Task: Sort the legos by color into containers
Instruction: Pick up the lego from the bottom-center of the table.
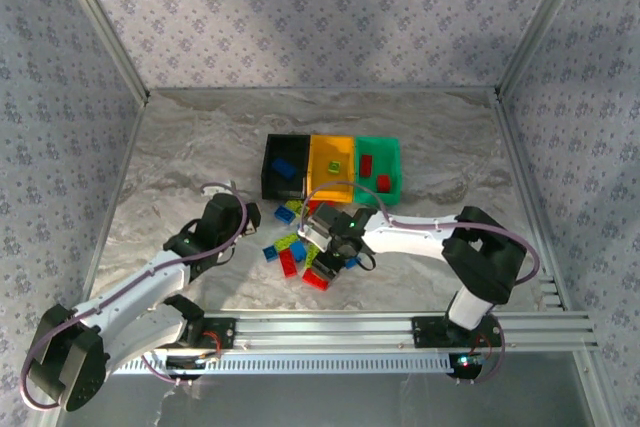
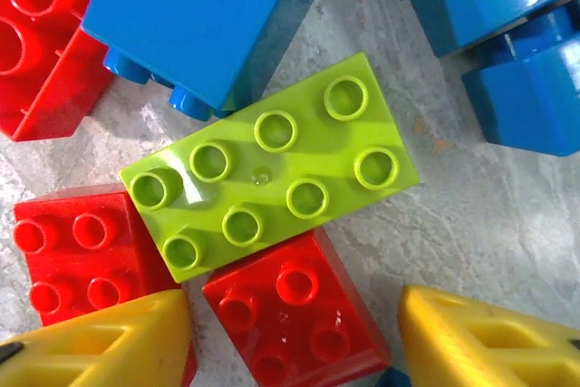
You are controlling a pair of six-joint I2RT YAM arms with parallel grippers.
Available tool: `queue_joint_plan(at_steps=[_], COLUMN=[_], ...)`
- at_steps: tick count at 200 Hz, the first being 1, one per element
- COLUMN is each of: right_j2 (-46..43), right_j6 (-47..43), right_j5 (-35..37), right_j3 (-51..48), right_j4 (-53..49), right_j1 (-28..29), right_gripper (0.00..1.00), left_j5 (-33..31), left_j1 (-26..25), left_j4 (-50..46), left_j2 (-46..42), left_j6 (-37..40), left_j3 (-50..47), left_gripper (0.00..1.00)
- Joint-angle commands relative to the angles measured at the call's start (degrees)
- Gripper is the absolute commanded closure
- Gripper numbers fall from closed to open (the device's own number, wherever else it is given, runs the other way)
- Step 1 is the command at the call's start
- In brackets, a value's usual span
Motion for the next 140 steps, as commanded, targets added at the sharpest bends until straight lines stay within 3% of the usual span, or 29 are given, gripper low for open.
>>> queue_joint_plan(at_steps=[1,43,80,140], right_j2=[2.68,2.38,-4.01,-14.81], right_j6=[-1.02,-0.44,0.83,5.4], right_j5=[0.48,-1.13,-0.61,-4.98], right_j3=[0.28,0.21,-0.42,-1.48], right_j4=[-1.18,-0.57,0.1,6.97], right_j1=[-0.07,-1.11,-3.75,-21.25], right_gripper=[0.5,0.6,0.67,0.7], left_j5=[-1.1,-0.38,-0.3,0.92], left_j1=[-0.07,-0.06,-0.06,-0.1], left_j4=[0.69,1.64,1.94,3.13], left_j2=[-0.43,0.59,0.78,1.57], left_j6=[-0.84,-0.87,-0.99,-1.62], left_j3=[-0.48,-0.4,-0.56,-1.11], left_gripper=[0.54,0.54,0.54,0.54])
